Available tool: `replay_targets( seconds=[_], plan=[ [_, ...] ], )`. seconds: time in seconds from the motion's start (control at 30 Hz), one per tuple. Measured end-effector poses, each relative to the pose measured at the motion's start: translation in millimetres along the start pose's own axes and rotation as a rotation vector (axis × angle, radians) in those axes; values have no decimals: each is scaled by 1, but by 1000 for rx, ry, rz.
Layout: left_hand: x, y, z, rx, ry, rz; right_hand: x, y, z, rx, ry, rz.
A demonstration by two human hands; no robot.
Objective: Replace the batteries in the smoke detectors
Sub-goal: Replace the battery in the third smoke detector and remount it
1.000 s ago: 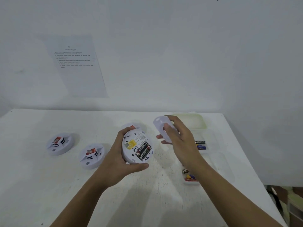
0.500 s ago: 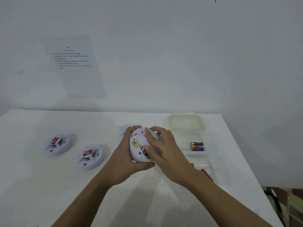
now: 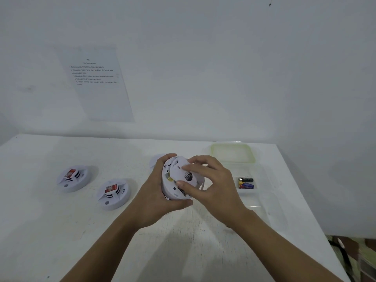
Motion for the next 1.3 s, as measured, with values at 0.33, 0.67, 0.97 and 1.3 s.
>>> replay_targets(
  seconds=[0.33, 0.67, 0.97, 1.3],
  plan=[
    [2, -2, 1, 19, -6, 29, 1, 4, -1, -34, -17, 52],
    [4, -1, 3, -7, 1, 51, -9, 7, 7, -47, -2, 45],
    [3, 0, 7, 20, -28, 44, 2, 4, 7, 18, 27, 55],
    [6, 3, 11, 17, -20, 67, -1, 4, 14, 162, -2, 33]
  ],
)
Point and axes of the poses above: each hand's wrist, its own z-axis towards the middle knuckle, its own x-axis out of the palm, y = z × x, the point moved 3 cm from there along z, towards the middle knuckle, and after that the axes turned 9 degrees about x, right-handed, at the moved point
